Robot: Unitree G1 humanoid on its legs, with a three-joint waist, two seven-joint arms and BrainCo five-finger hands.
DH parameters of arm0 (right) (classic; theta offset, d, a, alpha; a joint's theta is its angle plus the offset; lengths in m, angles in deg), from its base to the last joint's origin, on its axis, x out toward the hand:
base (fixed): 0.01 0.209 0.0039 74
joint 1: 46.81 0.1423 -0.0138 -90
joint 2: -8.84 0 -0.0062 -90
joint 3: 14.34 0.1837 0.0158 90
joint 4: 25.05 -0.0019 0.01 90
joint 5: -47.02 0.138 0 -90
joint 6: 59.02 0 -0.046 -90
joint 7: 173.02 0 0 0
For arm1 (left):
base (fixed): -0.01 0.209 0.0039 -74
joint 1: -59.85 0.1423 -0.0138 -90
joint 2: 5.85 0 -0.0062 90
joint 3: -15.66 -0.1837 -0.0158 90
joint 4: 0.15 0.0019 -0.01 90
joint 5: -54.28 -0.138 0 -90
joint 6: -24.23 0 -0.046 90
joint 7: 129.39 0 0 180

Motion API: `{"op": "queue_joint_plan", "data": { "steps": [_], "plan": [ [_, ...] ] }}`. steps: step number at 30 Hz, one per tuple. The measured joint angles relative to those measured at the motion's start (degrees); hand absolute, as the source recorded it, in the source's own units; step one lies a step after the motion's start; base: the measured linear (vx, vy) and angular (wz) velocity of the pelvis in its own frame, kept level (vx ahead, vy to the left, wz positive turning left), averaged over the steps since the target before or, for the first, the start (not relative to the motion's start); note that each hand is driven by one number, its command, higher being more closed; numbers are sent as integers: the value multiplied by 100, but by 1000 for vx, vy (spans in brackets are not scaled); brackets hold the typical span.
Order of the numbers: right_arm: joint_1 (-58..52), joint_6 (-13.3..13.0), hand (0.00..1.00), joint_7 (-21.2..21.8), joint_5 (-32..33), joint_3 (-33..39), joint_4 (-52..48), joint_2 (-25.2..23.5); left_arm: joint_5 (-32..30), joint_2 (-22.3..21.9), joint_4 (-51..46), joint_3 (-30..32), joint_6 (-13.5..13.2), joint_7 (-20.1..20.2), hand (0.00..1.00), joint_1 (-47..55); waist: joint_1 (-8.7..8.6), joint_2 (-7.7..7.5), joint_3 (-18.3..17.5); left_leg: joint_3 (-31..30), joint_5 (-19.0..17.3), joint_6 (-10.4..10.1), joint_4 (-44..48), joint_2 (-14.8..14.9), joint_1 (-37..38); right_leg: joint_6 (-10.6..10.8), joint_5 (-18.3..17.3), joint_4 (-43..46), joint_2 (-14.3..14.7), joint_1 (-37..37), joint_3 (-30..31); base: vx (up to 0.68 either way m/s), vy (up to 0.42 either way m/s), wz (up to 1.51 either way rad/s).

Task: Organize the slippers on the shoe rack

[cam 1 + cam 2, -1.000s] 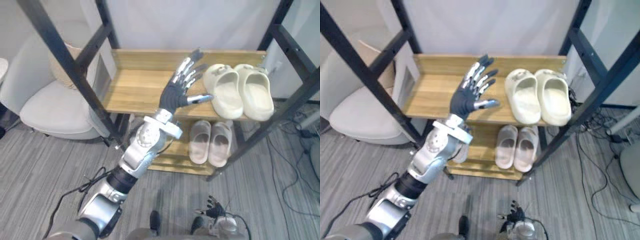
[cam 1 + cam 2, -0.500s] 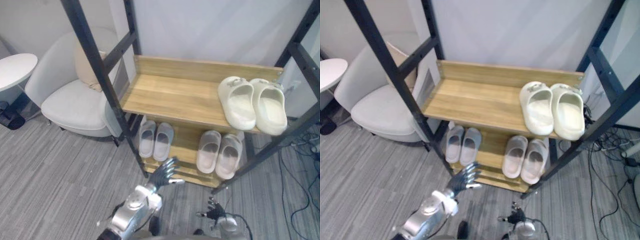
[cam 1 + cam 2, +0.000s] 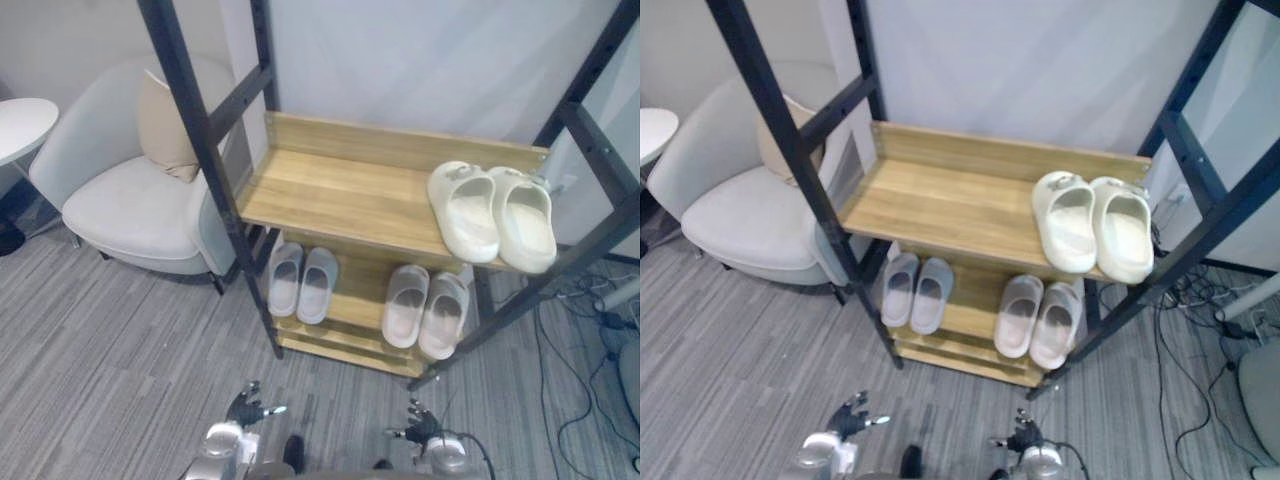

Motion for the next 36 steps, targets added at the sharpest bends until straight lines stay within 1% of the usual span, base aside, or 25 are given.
{"op": "queue_joint_plan", "data": {
  "steps": [5,12,13,14,15,16,17,18,19,20,21,22,23,24,25,26,27,29,30,31,32,33,34,35,36],
  "plan": [
    [33,0,0,-24,-10,131,-1,0,-132,-158,117,357,-11,-143,0,90,38,-17,7,156,-78,-34,-1,52,56,14,-4,0,39,-36,174,43,1,-18],
    [42,6,0,-18,-18,130,1,-8,-205,-239,174,491,-28,-241,0,140,90,-49,-10,226,-98,-20,-2,83,56,13,-48,21,68,-104,291,48,-3,-9],
    [88,8,0,-17,-18,131,39,-14,-206,-277,210,546,-34,-241,0,135,132,-37,-3,221,-189,-22,20,66,53,36,-246,324,-11,-218,267,57,13,0],
    [109,12,0,-17,-18,131,67,-18,-206,-293,213,574,-33,-244,0,141,141,-37,-1,211,-242,-5,46,65,50,50,-354,524,-65,-283,244,79,33,19],
    [129,41,0,-17,-20,125,118,-41,-206,-333,214,608,-35,-243,0,183,164,-91,29,97,-371,59,185,0,42,97,-774,1463,-365,-508,223,64,-1,49],
    [132,76,0,-11,-22,92,124,-52,-204,-358,217,616,-36,-248,0,205,173,-132,61,-78,-457,109,256,-85,84,193,-1028,2255,-643,-656,258,64,-15,60],
    [139,85,0,-11,-22,94,124,-53,-206,-376,214,611,-37,-251,0,203,183,-110,66,-150,-469,122,279,-94,89,205,-1036,2577,-724,-750,321,40,-28,64],
    [169,103,0,-9,-22,88,124,-51,-206,-391,201,607,-50,-252,0,207,200,-91,81,-266,-483,130,332,-101,86,177,-1011,3069,-809,-927,546,93,8,91],
    [261,121,0,-8,-22,28,123,-94,-203,-345,130,611,-61,-280,0,209,221,-127,137,-600,-522,151,498,-186,59,22,-915,3894,-874,-1227,1222,164,-54,130],
    [293,118,0,-5,-21,-79,115,-140,-205,-339,80,597,-56,-309,0,226,218,-115,151,-877,-470,179,560,-193,57,47,-1063,4221,-767,-1465,1790,144,-60,122],
    [298,116,0,5,-22,-90,105,-159,-206,-332,77,606,-55,-319,0,223,222,-115,151,-972,-467,171,590,-189,27,54,-1175,4185,-691,-1485,1985,142,-145,131],
    [342,99,0,14,-20,-124,74,-206,-206,-327,63,613,-55,-390,0,219,228,-100,160,-1300,-475,134,683,-202,-93,60,-1497,3884,-374,-1511,2615,84,-153,131],
    [357,89,0,16,-18,-122,76,-219,-202,-341,50,613,-57,-407,0,212,237,-78,177,-1569,-441,81,695,-226,-158,85,-1612,3504,-153,-1511,3089,108,-242,152],
    [382,81,0,15,-16,-122,76,-219,-205,-350,45,606,-57,-413,0,202,242,-70,191,-1762,-420,34,699,-268,-193,117,-1608,3111,-46,-1461,3334,58,-210,126],
    [386,70,0,14,-15,-125,74,-228,-208,-347,39,595,-58,-421,0,205,245,-105,174,-1973,-414,-21,723,-370,-274,84,-1480,2629,-29,-1362,3445,39,-261,141],
    [455,56,0,7,-13,-126,84,-234,-220,-370,101,589,-58,-428,0,91,243,-162,220,-2309,-416,-107,805,-536,-439,122,-1518,2230,-179,-1180,3218,11,-221,131],
    [460,71,0,6,-13,-113,97,-181,-220,-448,112,583,-55,-440,0,54,253,-51,221,-2440,-387,-161,833,-501,-480,81,-1449,2145,-155,-1150,3034,35,-218,144],
    [520,74,0,-20,-16,-122,89,10,-219,-749,102,536,-123,-497,0,4,319,347,247,-2918,-280,-325,822,-309,-867,-38,-1155,1489,81,-952,2367,38,-158,122],
    [549,74,0,-27,-16,-124,89,2,-217,-766,102,535,-124,-503,0,1,344,389,277,-2973,-251,-367,807,-273,-897,-64,-1126,1413,120,-904,2261,20,-147,97],
    [577,73,0,-29,-14,-138,80,-31,-214,-771,104,534,-129,-506,0,1,376,394,289,-2896,-173,-440,802,-233,-970,-94,-1112,1364,170,-858,2075,34,-109,84],
    [579,60,0,-37,-11,-134,78,-43,-213,-743,100,533,-139,-506,0,-30,377,345,326,-2494,-3,-409,794,-235,-1083,-119,-1118,1363,139,-792,1876,16,-72,78],
    [605,53,0,-44,-9,-128,62,-52,-213,-726,102,529,-143,-508,0,-57,376,305,350,-2138,48,-294,775,-225,-1110,-152,-1120,1365,86,-793,1755,-3,-39,82],
    [631,41,0,-76,-6,-108,21,-88,-217,-726,122,530,-141,-511,0,-119,324,297,365,-593,-187,183,1049,-74,-1246,-198,-1120,1361,56,-807,1496,-31,-24,79],
    [679,42,0,-109,-4,-108,-13,-73,-220,-732,135,495,-136,-508,0,-155,260,283,374,359,-359,316,1307,61,-1384,-198,-1120,1390,15,-815,1326,-39,-21,92],
    [701,44,0,-131,-3,-108,-21,-59,-221,-728,154,427,-136,-508,0,-211,245,264,388,1192,-515,349,1587,247,-1468,-194,-1126,1438,-27,-829,1172,-9,17,92]
  ]
}}
